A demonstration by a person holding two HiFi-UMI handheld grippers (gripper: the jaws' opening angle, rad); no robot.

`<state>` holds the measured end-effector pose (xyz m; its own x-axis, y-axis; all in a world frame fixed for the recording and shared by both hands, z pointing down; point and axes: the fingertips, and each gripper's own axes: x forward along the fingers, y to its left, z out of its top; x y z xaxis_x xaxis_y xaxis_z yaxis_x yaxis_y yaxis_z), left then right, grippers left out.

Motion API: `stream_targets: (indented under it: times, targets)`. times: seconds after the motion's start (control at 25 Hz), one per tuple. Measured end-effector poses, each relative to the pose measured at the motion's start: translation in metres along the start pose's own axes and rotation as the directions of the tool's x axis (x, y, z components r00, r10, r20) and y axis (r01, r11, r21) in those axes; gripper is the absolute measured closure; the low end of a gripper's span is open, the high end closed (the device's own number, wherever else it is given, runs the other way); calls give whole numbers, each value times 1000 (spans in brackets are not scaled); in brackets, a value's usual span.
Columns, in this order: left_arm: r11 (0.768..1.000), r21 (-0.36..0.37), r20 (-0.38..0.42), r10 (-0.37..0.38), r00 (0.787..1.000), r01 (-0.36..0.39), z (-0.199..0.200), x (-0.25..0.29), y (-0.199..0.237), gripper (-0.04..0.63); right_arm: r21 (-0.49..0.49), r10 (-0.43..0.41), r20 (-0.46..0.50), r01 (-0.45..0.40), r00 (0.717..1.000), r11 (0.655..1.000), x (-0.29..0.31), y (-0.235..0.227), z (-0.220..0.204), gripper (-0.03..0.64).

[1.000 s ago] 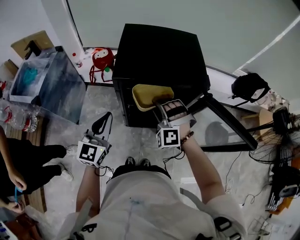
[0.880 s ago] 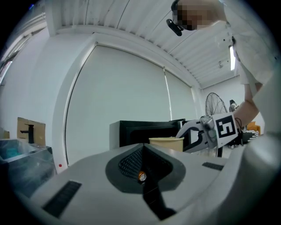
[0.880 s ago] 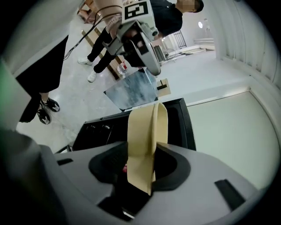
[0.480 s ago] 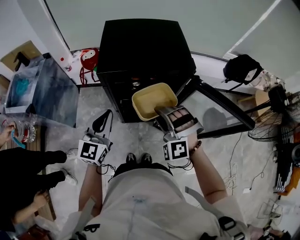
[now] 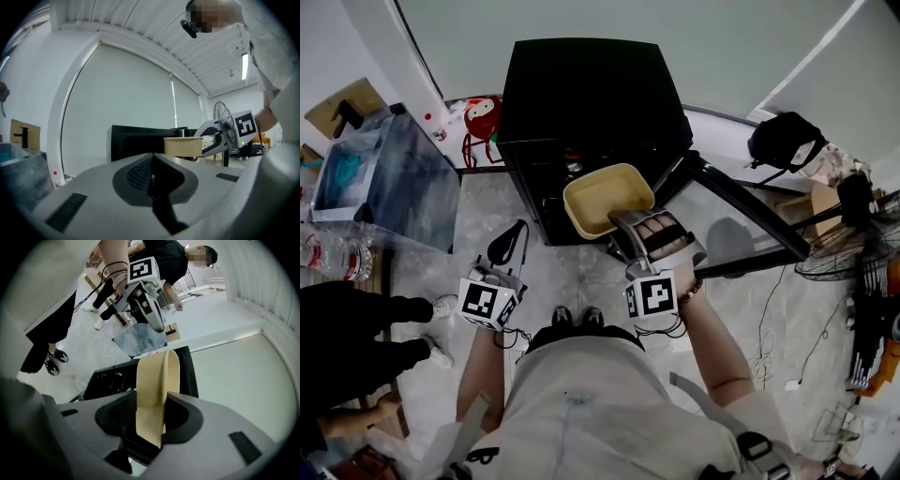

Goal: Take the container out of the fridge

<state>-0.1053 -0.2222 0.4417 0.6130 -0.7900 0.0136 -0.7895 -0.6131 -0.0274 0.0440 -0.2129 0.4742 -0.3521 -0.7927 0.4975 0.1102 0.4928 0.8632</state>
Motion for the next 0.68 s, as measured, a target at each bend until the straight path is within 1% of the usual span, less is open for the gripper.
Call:
stream_targets:
  times: [0.24,0.4,0.68]
  targets:
    - [1000,-4,11,11,1000,-11,2,-2,4,589,-5,-6,18,6,1000,1000,4,-9,7,453]
    - [1000,-19,18,10,1000,-10,2,-5,6,589,-2,-2,21,2,1000,1000,7,-11,10,453]
    - [1000,-1,18,11,1000,-11,3,-7,6,589,-3,0,23,0,1000,1000,8,-11,12,454]
